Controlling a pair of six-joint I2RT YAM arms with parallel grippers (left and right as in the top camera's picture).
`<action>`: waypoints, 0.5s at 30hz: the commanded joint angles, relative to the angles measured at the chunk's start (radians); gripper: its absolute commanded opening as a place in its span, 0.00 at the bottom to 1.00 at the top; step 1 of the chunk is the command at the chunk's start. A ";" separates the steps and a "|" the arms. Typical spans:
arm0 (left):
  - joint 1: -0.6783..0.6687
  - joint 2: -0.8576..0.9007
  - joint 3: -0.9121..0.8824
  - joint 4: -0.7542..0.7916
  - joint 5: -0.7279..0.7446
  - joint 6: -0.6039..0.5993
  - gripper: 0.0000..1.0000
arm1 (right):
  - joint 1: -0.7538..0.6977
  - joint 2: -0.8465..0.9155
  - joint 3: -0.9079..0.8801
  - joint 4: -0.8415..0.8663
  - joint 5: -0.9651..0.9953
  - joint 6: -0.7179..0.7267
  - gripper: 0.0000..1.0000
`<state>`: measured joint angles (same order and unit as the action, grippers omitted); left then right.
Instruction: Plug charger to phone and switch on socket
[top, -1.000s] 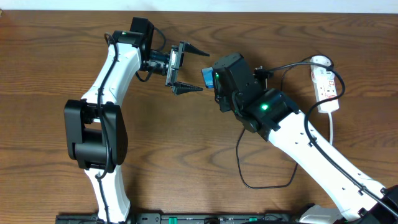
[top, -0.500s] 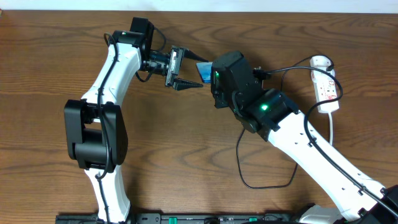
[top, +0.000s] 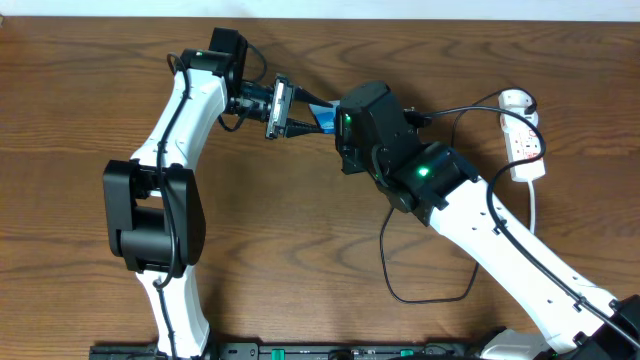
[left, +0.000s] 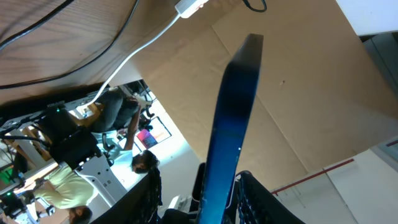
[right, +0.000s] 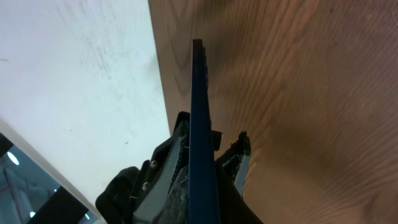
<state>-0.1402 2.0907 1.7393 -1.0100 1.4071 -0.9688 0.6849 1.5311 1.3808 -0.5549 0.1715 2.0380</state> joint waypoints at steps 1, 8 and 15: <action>-0.003 -0.039 -0.001 -0.002 -0.001 -0.002 0.40 | 0.011 -0.002 0.022 0.014 0.009 0.011 0.02; -0.003 -0.039 -0.001 -0.002 -0.002 -0.010 0.34 | 0.011 0.016 0.023 0.029 0.005 0.011 0.02; -0.003 -0.039 -0.001 -0.002 -0.002 -0.014 0.29 | 0.018 0.022 0.022 0.042 -0.009 0.011 0.02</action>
<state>-0.1402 2.0907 1.7393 -1.0100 1.4071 -0.9726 0.6865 1.5513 1.3808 -0.5259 0.1593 2.0380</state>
